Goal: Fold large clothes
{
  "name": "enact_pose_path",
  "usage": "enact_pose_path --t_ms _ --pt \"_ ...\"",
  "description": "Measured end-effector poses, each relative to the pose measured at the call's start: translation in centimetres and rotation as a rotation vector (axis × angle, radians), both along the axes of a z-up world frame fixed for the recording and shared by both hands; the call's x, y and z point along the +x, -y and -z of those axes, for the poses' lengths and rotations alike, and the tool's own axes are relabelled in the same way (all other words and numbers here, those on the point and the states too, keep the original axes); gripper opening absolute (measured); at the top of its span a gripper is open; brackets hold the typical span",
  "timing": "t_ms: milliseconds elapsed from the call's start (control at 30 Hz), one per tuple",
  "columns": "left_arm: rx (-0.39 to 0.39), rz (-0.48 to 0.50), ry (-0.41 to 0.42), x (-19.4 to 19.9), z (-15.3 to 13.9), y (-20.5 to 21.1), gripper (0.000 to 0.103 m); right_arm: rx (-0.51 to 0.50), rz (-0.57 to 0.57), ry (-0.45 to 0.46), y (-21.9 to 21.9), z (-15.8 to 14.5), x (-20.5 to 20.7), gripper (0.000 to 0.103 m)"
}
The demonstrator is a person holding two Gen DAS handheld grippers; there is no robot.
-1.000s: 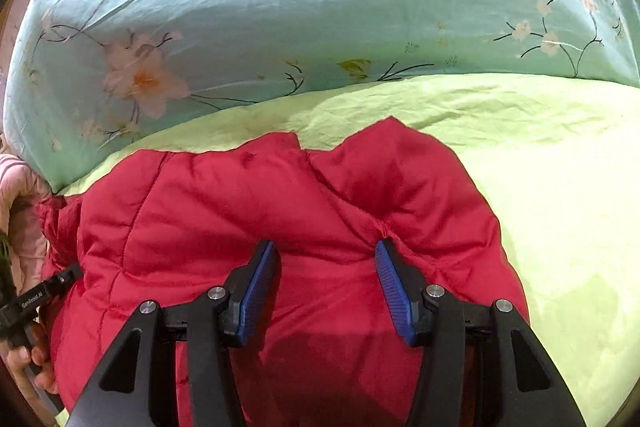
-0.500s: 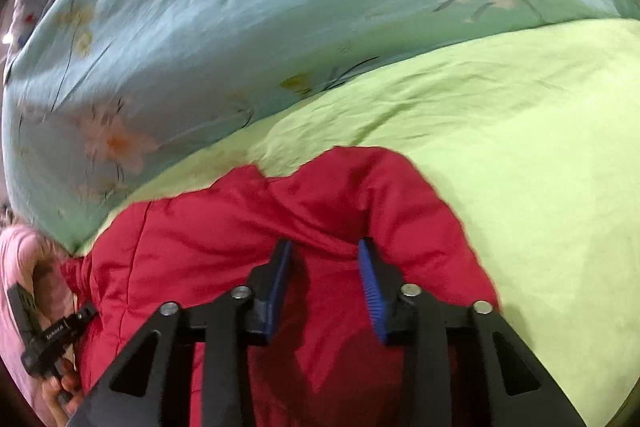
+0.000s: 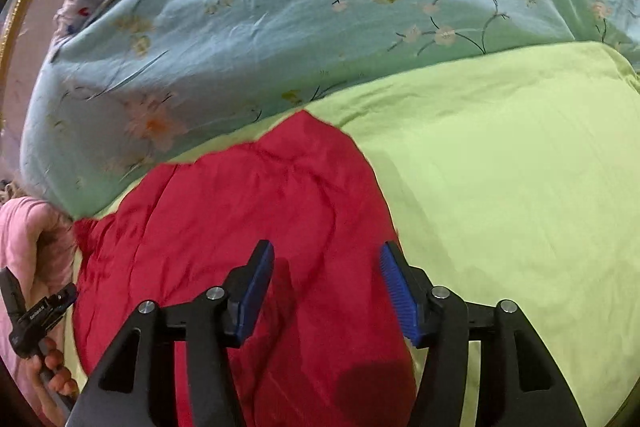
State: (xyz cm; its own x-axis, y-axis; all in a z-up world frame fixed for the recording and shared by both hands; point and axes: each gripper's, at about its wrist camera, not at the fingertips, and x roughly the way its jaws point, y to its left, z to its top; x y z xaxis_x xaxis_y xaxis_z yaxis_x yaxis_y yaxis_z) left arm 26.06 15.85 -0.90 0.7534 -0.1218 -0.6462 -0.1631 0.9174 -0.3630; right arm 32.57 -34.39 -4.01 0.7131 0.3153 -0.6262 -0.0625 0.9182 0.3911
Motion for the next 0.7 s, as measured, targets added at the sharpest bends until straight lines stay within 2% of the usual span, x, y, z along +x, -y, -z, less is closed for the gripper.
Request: enact_pose_path --t_ms 33,67,267,567,700 --pt "0.003 0.003 0.0 -0.9 -0.1 0.2 0.058 0.008 -0.006 0.0 0.2 0.1 -0.8 0.063" --pt "0.006 0.003 -0.001 -1.2 -0.2 0.4 0.058 0.011 -0.011 0.0 -0.7 0.3 -0.7 0.064" --pt "-0.003 0.006 -0.023 -2.8 1.1 2.1 0.058 0.021 -0.022 -0.011 0.1 1.1 -4.0 0.065" --pt "-0.026 -0.011 -0.053 -5.8 2.8 1.1 0.058 0.011 -0.042 -0.021 0.9 1.6 -6.6 0.068" --pt "-0.024 -0.012 -0.066 -6.3 3.3 0.9 0.071 0.035 -0.035 -0.023 1.8 2.0 -7.5 0.072"
